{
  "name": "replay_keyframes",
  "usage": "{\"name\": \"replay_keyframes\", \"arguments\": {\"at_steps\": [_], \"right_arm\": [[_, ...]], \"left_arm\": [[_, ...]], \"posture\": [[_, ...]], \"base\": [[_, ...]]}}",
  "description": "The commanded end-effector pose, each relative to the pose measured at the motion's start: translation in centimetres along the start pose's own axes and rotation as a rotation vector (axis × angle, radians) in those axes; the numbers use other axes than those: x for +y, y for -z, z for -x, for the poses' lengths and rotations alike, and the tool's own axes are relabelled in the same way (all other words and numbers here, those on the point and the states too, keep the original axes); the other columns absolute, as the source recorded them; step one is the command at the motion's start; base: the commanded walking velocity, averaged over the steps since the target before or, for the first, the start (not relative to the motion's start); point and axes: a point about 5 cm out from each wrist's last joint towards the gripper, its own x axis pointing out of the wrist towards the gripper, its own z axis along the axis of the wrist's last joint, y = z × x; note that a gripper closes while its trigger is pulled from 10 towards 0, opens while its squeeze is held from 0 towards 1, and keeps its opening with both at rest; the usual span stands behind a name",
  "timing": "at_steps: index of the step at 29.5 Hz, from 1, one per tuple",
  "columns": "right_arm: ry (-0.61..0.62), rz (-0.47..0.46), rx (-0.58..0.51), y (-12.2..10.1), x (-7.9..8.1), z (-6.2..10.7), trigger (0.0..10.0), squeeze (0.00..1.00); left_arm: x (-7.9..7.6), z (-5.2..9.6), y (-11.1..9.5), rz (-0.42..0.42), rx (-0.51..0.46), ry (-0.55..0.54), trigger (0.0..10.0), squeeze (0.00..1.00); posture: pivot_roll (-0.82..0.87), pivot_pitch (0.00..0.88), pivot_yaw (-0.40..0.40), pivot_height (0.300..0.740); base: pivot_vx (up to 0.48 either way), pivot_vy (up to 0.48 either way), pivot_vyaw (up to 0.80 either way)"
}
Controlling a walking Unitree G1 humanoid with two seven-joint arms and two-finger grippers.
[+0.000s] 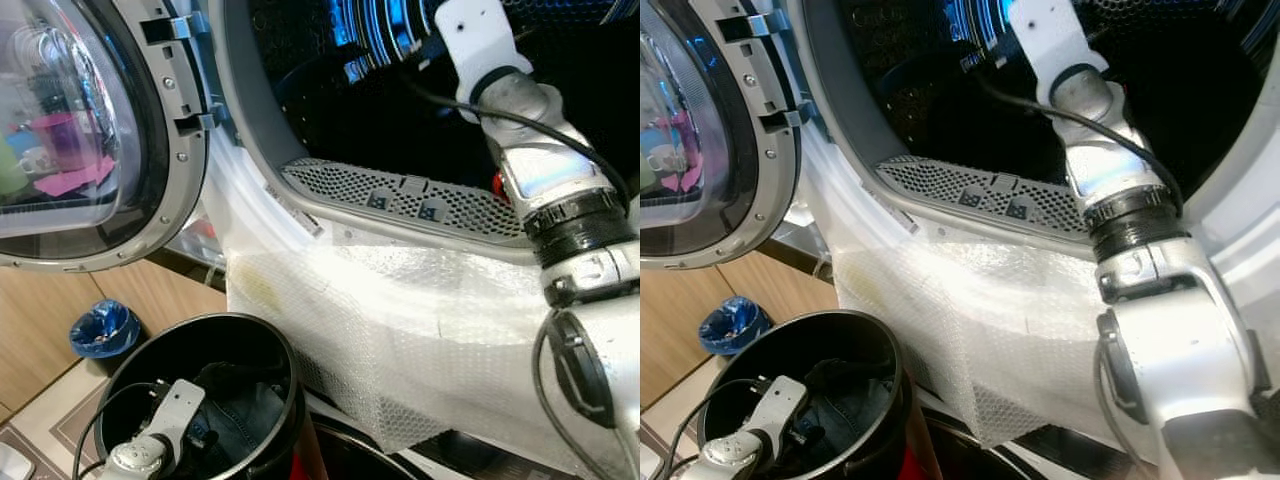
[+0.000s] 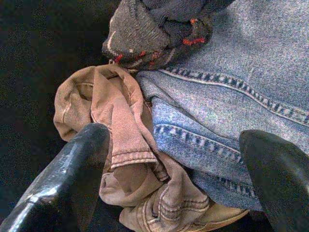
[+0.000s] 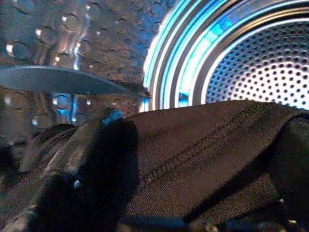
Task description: Clothes washing
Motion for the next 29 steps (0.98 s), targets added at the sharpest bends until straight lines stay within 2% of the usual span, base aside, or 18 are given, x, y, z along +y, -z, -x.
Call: {"name": "replay_keyframes", "arguments": {"at_steps": [1,4,6,8,9,15,16,17,18,20,25,29], "right_arm": [[-0.017,-0.029,-0.008,-0.3,-0.1,0.3,10.0,0.0],[-0.045,-0.048,-0.01,0.2,-0.3,1.2,10.0,0.0],[-0.069,-0.035,-0.009,0.8,-0.7,2.6,10.0,0.0],[-0.075,-0.029,0.006,1.2,-0.7,2.9,10.0,0.0],[-0.088,-0.011,0.029,2.1,-0.8,3.7,10.0,0.0],[-0.139,0.013,0.028,3.2,-0.8,5.6,10.0,0.0],[-0.159,-0.032,-0.002,3.0,-0.9,6.2,10.0,0.0],[-0.159,-0.032,-0.002,3.0,-0.9,6.2,10.0,0.0],[-0.167,-0.108,-0.033,2.7,-1.5,7.1,10.0,0.0],[-0.168,-0.137,-0.04,2.7,-1.8,7.7,10.0,0.0],[-0.201,-0.064,0.038,4.7,-2.0,9.4,10.0,0.0],[-0.239,-0.024,0.058,5.3,-2.0,10.5,10.0,0.0]], "left_arm": [[-4.0,0.5,5.0,0.051,0.185,0.093,10.0,0.0],[-4.1,0.5,5.0,0.049,0.186,0.098,10.0,0.0],[-4.3,0.4,4.9,0.048,0.186,0.106,10.0,0.0],[-4.3,0.4,4.9,0.048,0.187,0.109,10.0,0.0],[-4.3,0.5,4.9,0.049,0.187,0.111,10.0,0.0],[-4.3,0.5,5.1,0.052,0.189,0.11,10.0,0.0],[-4.3,0.6,5.2,0.053,0.191,0.11,10.0,0.0],[-4.3,0.6,5.2,0.053,0.191,0.11,10.0,0.0],[-4.3,0.6,5.3,0.053,0.195,0.109,10.0,0.0],[-4.3,0.6,5.4,0.053,0.197,0.109,10.0,0.0],[-4.3,0.6,5.4,0.056,0.197,0.107,10.0,0.0],[-4.2,0.7,5.5,0.056,0.198,0.106,10.0,0.0]], "posture": [[-0.02,0.048,-0.05,0.74],[-0.04,0.049,-0.045,0.74],[-0.05,0.051,-0.047,0.74],[-0.05,0.051,-0.047,0.74],[-0.04,0.054,-0.049,0.74],[-0.04,0.06,-0.047,0.74],[-0.05,0.064,-0.045,0.74],[-0.05,0.064,-0.045,0.74],[-0.05,0.067,-0.045,0.74],[-0.05,0.067,-0.045,0.74],[-0.05,0.069,-0.045,0.74],[-0.05,0.07,-0.042,0.74]], "base": [[0.0,0.0,0.0],[0.0,0.0,0.0],[0.0,0.0,0.0],[0.0,0.0,0.0],[0.0,0.0,0.0],[0.0,0.0,0.0],[0.0,0.0,0.0],[0.0,0.0,0.0],[0.0,0.0,0.0],[0.0,0.0,0.0],[0.0,0.0,0.0],[0.0,0.0,0.0]]}}
